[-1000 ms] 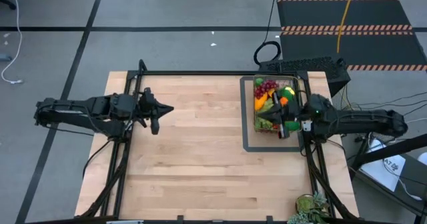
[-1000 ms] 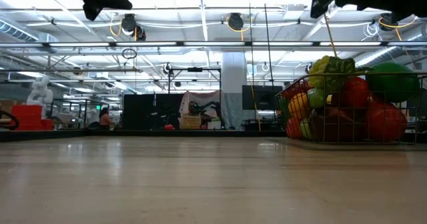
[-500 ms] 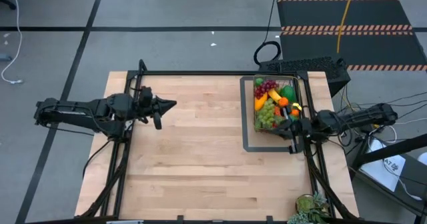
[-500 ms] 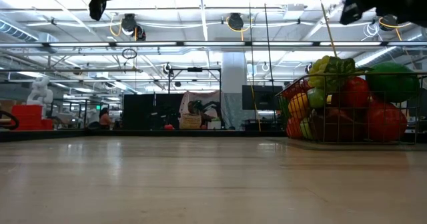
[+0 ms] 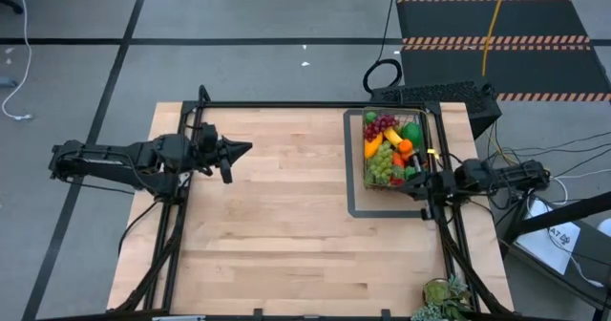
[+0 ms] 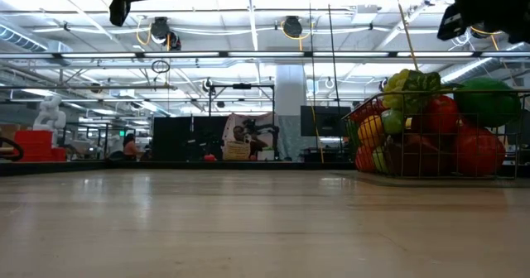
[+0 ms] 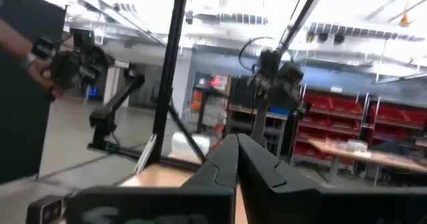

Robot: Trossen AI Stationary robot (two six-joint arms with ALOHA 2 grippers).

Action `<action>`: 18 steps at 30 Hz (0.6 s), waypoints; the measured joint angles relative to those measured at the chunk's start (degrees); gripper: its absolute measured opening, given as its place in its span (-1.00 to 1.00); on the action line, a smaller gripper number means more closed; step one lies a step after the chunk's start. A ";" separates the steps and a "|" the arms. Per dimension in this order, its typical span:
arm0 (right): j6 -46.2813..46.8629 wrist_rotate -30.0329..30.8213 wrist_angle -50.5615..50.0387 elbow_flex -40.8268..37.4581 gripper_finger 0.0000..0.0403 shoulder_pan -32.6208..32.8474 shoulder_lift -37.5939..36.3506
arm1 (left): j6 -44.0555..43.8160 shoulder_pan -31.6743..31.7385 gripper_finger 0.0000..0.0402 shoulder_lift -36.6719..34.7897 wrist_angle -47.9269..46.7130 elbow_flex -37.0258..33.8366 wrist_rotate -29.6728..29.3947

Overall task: Build produce basket
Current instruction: Return to Home Position

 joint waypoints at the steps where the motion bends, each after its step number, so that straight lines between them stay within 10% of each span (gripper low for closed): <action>1: -0.01 0.00 -1.24 0.01 -1.00 0.00 0.05 | -0.07 0.00 -1.00 0.00 0.02 0.00 -0.01; 18: -4.75 7.49 -11.94 0.01 -1.00 -0.04 0.07 | -3.06 -3.72 -1.00 0.00 0.87 0.00 -0.03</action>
